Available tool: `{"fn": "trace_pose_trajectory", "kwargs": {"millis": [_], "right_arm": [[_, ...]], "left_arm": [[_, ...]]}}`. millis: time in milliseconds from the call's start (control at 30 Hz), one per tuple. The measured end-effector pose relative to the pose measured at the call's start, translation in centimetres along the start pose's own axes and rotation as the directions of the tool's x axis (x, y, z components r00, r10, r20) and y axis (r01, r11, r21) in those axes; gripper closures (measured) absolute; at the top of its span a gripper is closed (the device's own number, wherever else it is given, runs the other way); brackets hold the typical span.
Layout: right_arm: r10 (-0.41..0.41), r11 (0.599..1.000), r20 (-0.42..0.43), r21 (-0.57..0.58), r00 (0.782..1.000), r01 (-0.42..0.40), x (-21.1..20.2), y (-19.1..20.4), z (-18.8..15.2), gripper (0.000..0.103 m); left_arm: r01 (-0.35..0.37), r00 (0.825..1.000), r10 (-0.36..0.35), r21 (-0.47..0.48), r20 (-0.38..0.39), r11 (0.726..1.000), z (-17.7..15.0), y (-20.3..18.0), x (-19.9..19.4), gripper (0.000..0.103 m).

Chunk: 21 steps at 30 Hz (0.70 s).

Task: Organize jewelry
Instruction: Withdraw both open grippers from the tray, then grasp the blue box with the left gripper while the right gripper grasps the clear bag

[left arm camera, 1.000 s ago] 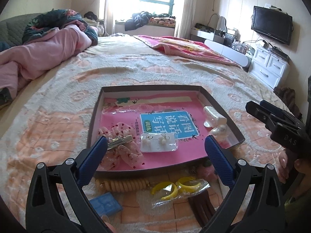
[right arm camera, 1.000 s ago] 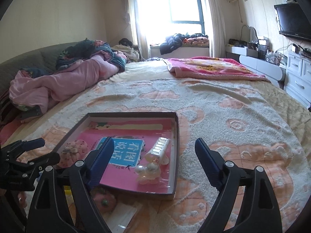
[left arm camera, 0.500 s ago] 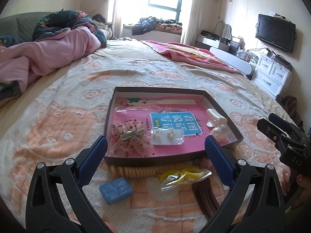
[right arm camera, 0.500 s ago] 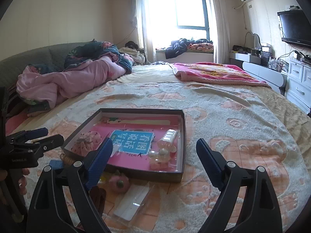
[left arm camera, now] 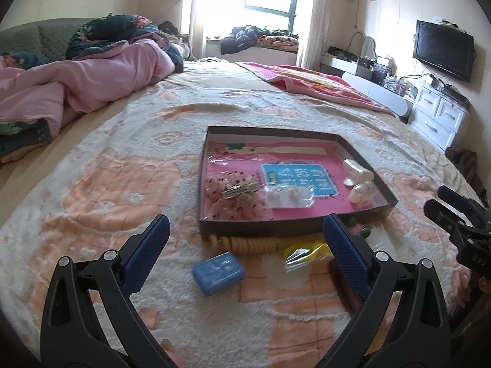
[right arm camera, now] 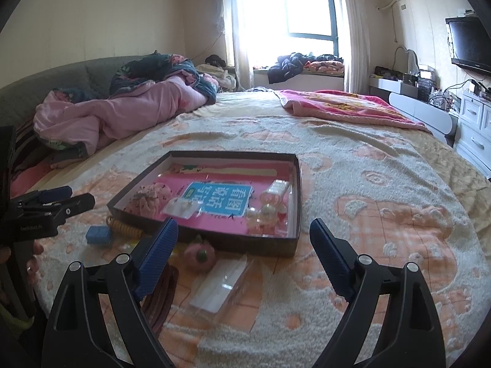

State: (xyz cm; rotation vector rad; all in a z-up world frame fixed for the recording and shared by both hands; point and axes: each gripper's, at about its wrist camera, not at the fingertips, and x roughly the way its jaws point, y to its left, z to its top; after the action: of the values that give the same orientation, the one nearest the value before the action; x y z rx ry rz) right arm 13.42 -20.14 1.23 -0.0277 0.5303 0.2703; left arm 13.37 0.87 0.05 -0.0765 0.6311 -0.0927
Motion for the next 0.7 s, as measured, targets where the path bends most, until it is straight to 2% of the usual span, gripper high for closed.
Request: {"fn": "trace_pose_trajectory", "kwargs": {"millis": [333, 700], "right_arm": [[0.03, 0.999, -0.066, -0.042, 0.997, -0.033, 0.7, 2.1, -2.0, 0.018], [0.036, 0.997, -0.141, -0.066, 0.989, -0.046, 2.6, 3.5, -3.7, 0.018]], "left_arm": [[-0.062, 0.998, 0.062, -0.003, -0.031, 0.998, -1.7, 2.0, -0.2, 0.012], [-0.072, 0.994, 0.073, 0.019, -0.083, 0.997, -3.3, 3.0, 1.7, 0.012]]}}
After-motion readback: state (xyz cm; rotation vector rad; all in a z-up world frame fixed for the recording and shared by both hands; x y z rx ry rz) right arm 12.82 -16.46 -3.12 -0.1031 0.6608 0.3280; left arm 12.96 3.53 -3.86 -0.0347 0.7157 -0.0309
